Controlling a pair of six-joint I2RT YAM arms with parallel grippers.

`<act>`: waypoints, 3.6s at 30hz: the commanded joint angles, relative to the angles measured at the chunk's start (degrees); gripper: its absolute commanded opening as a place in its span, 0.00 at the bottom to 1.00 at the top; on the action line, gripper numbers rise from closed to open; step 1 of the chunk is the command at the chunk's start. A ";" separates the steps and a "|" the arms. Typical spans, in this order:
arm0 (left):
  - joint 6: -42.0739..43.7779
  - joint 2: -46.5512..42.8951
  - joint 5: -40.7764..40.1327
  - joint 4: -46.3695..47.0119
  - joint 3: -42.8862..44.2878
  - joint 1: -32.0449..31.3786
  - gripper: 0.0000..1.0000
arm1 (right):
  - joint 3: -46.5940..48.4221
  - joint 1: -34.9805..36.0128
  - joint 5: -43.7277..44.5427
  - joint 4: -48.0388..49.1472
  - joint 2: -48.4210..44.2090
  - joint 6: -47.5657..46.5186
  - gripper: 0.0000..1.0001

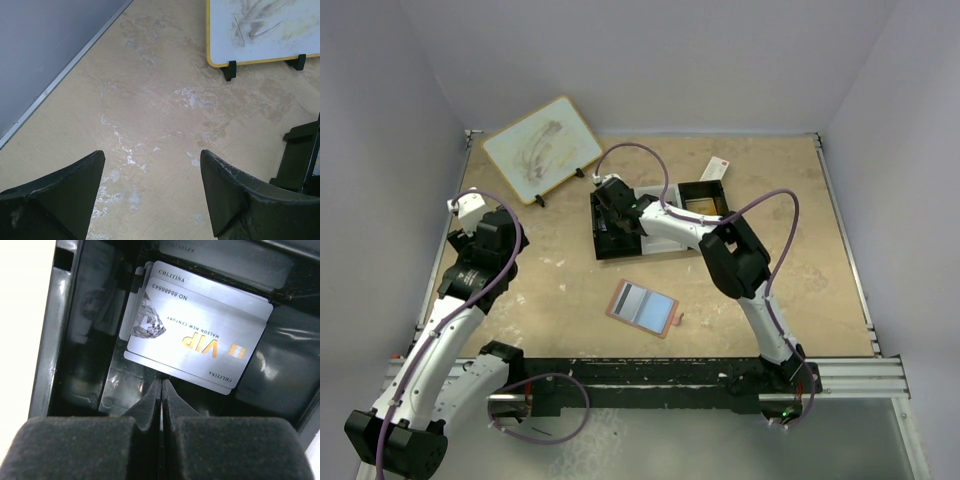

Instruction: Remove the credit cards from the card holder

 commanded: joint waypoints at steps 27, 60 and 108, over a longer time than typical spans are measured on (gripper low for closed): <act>0.96 0.59 0.95 2.50 0.05 0.25 0.75 | -3.59 0.06 14.83 8.87 0.47 4.98 0.03; -0.50 6.76 32.57 11.09 -4.27 0.18 0.75 | -69.48 1.65 -13.59 47.67 -54.20 39.42 0.50; -9.28 35.14 45.03 30.04 -12.21 -28.77 0.17 | -81.28 3.64 -15.17 60.42 -29.68 59.66 0.23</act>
